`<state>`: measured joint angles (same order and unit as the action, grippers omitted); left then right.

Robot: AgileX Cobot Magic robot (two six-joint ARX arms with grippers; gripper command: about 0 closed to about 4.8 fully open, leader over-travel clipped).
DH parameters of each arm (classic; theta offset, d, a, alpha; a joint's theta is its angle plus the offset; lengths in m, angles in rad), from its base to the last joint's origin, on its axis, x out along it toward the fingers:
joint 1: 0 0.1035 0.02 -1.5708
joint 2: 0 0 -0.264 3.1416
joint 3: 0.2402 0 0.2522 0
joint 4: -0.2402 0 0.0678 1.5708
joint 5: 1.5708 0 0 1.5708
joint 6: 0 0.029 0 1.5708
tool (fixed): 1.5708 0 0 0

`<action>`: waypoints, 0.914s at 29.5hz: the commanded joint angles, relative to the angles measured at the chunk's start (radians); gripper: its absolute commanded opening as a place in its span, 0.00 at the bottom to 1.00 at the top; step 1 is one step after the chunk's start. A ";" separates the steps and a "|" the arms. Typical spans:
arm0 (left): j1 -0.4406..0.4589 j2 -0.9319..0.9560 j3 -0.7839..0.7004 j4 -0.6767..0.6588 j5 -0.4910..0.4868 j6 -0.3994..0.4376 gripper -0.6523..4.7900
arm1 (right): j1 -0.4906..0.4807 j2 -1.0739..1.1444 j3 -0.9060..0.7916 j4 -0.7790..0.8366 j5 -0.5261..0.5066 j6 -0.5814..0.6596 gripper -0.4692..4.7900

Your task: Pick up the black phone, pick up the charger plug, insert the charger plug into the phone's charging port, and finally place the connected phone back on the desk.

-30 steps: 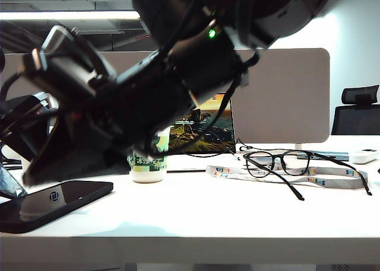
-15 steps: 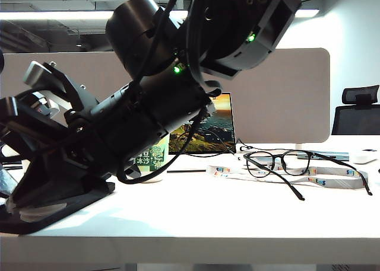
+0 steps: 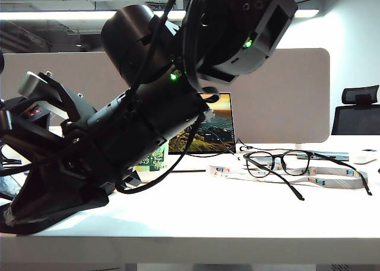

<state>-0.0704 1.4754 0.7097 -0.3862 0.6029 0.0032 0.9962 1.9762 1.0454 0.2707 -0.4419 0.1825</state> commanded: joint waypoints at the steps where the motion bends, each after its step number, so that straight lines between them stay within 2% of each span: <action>1: 0.000 0.001 -0.002 -0.010 0.004 0.000 0.75 | 0.001 -0.005 0.004 0.001 -0.002 -0.003 0.08; 13: 0.000 0.001 -0.002 -0.011 0.007 0.000 0.75 | 0.000 -0.005 0.005 -0.025 -0.006 -0.002 0.08; 27: 0.000 0.001 -0.002 -0.019 0.008 0.000 0.75 | -0.005 -0.003 0.061 -0.126 0.025 -0.003 0.08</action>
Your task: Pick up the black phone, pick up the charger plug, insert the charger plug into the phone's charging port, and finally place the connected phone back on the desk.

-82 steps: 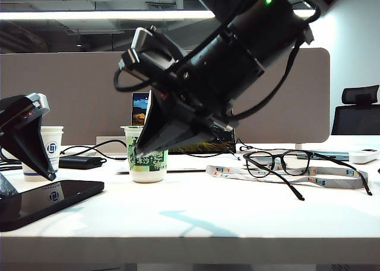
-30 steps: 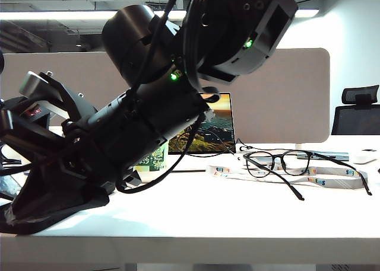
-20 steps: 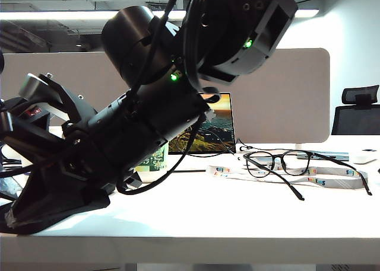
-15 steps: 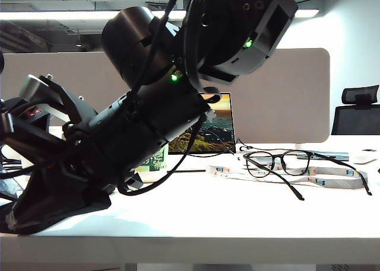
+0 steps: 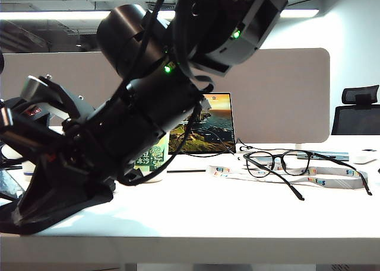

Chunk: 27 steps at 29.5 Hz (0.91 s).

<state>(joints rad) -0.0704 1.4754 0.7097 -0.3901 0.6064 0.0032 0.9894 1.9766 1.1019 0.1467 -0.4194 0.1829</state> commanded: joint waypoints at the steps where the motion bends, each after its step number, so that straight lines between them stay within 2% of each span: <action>1: 0.000 0.001 -0.002 -0.016 0.004 0.000 0.75 | 0.002 -0.003 0.005 -0.005 0.003 -0.003 0.08; 10: 0.000 0.001 -0.002 -0.016 0.004 0.001 0.75 | 0.011 -0.004 0.005 -0.018 -0.065 -0.031 0.08; 27: 0.000 0.001 -0.002 -0.015 0.004 0.000 0.75 | 0.014 0.002 0.015 -0.053 -0.043 -0.056 0.08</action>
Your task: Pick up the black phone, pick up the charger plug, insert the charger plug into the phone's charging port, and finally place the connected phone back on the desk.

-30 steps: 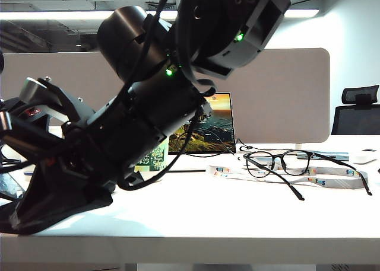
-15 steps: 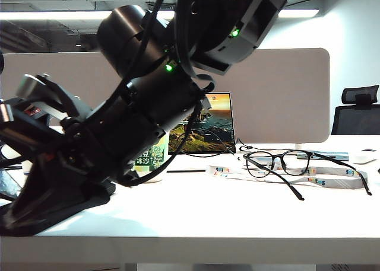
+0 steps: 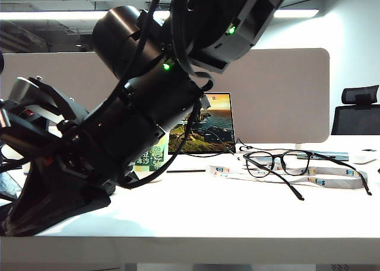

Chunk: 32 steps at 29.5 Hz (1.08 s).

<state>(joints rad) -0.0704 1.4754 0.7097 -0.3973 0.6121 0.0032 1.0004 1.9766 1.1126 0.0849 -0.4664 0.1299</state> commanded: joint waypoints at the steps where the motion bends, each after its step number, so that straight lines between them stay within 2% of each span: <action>1: 0.000 0.001 -0.002 -0.008 -0.002 0.001 0.75 | 0.004 0.004 0.004 0.008 0.004 -0.003 0.08; 19: 0.000 0.001 -0.002 -0.009 0.006 0.000 0.75 | 0.001 0.020 0.005 0.010 0.026 0.002 0.08; 32: 0.000 0.001 -0.002 -0.014 0.008 0.000 0.75 | -0.005 0.019 0.005 0.053 0.048 0.055 0.08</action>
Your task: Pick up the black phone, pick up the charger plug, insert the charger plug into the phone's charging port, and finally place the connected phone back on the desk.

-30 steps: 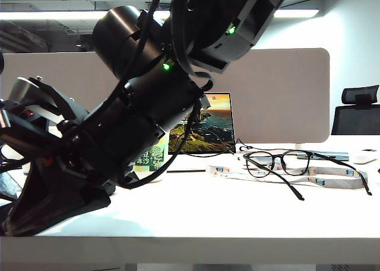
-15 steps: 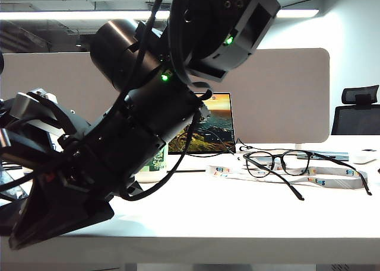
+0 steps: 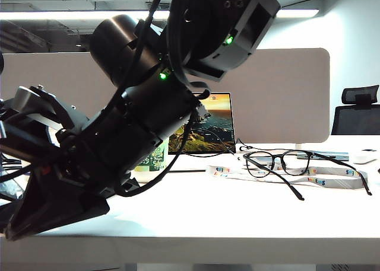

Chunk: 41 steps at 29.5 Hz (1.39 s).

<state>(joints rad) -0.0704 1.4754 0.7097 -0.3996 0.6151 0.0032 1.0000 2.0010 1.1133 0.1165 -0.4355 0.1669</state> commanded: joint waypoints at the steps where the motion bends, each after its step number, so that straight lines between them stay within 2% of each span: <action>1: 0.000 0.001 -0.002 -0.012 0.013 0.000 0.75 | -0.006 -0.005 0.005 0.021 0.019 0.020 0.08; 10: 0.000 0.001 -0.002 -0.013 0.018 0.000 0.75 | -0.036 -0.010 0.005 0.015 0.023 0.024 0.08; 12: 0.000 0.001 -0.002 -0.012 0.017 0.000 0.75 | -0.047 -0.034 0.005 -0.006 -0.016 0.024 0.08; 14: 0.000 0.001 -0.002 -0.008 0.013 0.000 0.75 | -0.059 -0.084 0.004 -0.058 0.003 0.023 0.08; 16: 0.000 0.001 -0.002 0.005 0.001 0.000 0.75 | -0.077 -0.132 0.004 -0.087 0.081 0.024 0.08; 17: 0.000 0.001 -0.002 0.020 -0.014 -0.003 0.75 | -0.090 -0.149 0.004 -0.087 0.161 0.028 0.08; 19: 0.000 0.001 -0.002 0.043 -0.030 -0.004 0.75 | -0.116 -0.148 0.004 -0.083 0.233 0.079 0.08; 26: -0.001 0.025 -0.002 0.087 -0.035 -0.042 0.75 | -0.138 -0.077 0.004 -0.082 0.267 0.200 0.08; 41: -0.012 0.081 -0.002 0.072 0.019 -0.045 0.75 | -0.143 -0.054 0.004 -0.036 0.242 0.200 0.08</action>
<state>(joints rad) -0.0738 1.5433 0.7189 -0.2638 0.6453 -0.0360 0.8558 1.9476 1.1137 0.0631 -0.1802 0.3626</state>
